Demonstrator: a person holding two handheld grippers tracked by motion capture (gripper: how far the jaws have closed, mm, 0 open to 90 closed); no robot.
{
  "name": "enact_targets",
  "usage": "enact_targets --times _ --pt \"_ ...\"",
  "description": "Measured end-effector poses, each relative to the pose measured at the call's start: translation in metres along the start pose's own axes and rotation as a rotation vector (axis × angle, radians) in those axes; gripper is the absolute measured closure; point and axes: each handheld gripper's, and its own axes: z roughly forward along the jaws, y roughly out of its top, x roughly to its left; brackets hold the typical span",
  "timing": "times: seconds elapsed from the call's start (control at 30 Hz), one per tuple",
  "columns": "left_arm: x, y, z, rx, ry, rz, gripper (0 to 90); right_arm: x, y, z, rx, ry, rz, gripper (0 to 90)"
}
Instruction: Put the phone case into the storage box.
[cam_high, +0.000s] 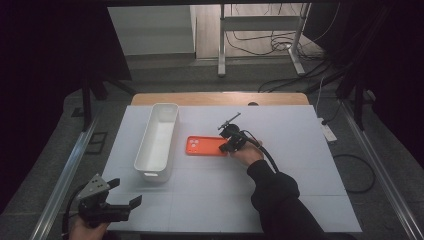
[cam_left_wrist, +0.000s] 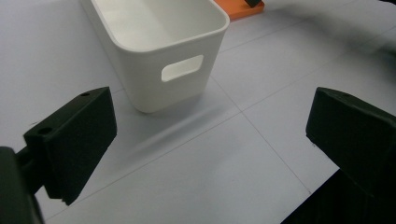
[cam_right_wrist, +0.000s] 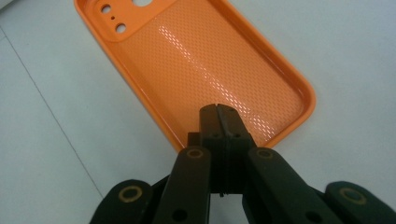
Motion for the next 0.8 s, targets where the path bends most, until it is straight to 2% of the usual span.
enact_targets --times 0.23,0.6,0.8 --pt "0.0 0.0 0.0 0.0 -0.001 0.0 2.6 0.002 -0.004 -0.002 -0.003 0.018 0.003 88.8" --pt "0.0 0.0 0.0 0.001 0.0 0.001 2.7 0.017 -0.008 -0.003 0.025 0.037 -0.044 88.8" --pt "0.0 0.001 0.001 0.001 0.001 0.002 2.7 0.025 -0.012 -0.004 0.029 0.056 -0.053 88.8"
